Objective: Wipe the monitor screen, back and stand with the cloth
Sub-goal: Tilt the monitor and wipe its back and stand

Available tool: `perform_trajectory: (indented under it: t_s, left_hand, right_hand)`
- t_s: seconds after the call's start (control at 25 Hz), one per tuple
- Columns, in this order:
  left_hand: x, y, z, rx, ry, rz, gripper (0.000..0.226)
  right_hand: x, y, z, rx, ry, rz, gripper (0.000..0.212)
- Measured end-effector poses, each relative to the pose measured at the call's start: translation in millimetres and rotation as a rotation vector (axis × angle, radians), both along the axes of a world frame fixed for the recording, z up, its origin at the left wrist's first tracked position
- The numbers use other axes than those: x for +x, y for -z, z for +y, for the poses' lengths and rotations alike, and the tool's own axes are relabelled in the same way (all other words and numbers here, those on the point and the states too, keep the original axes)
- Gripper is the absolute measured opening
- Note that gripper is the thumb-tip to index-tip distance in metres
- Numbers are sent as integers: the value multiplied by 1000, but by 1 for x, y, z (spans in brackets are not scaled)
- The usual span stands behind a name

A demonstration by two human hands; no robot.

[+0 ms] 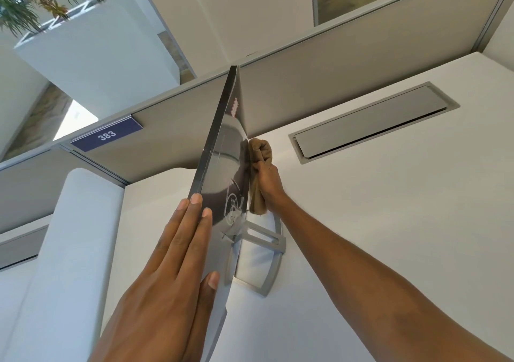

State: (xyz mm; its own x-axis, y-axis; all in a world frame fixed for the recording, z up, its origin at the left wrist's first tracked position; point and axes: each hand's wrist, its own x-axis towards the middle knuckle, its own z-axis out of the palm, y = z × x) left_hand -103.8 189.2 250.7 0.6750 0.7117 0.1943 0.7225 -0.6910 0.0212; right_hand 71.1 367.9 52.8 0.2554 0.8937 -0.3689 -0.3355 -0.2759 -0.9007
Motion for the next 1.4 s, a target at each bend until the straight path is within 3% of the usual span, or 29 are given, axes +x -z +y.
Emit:
perform_trajectory:
  t_s: [0.16,0.32,0.4,0.48,0.6,0.68,0.76,0.84,1.08,1.2,1.32,1.4]
  left_hand:
    - [1,1,-2,36,-5,6,71]
    - [-2,1,-3,27,-47,33,73]
    - [-6,1,-4,5,-66,43,72]
    - [-8,1,-5,-10,-84,45,71]
    - [-6,-3,-8,-30,-93,27,70]
    - [-3,-6,-10,-37,-91,12,69]
    - [-3,-7,-11,-43,-85,12,68]
    - [-4,-6,-11,-39,-72,37,67]
    - [-7,-1,-4,-27,-47,52,66]
    - [-8,2,-1,0,-26,74,67]
    - [-11,5,4,-6,-12,86,66]
    - [-12,5,4,-6,-17,84,67]
  right_hand:
    - [8,-16,13,-62,-20,54,30]
    - [29,-29,15,55,-7,73,21]
    - [46,-27,10,131,-56,-9,27]
    - [63,-20,-1,204,-76,-240,35]
    - [87,11,-28,405,-164,-799,43]
    - [95,55,-46,434,-331,-1232,55]
    - [89,97,-63,346,-617,-1458,58]
    - [80,123,-74,353,-902,-1457,65]
    - [66,108,-43,435,-1028,-1428,75]
    - [45,102,-23,572,-1106,-1401,61]
    - [28,83,-13,771,-1012,-1252,27]
    - [29,75,-9,773,-1022,-1197,23]
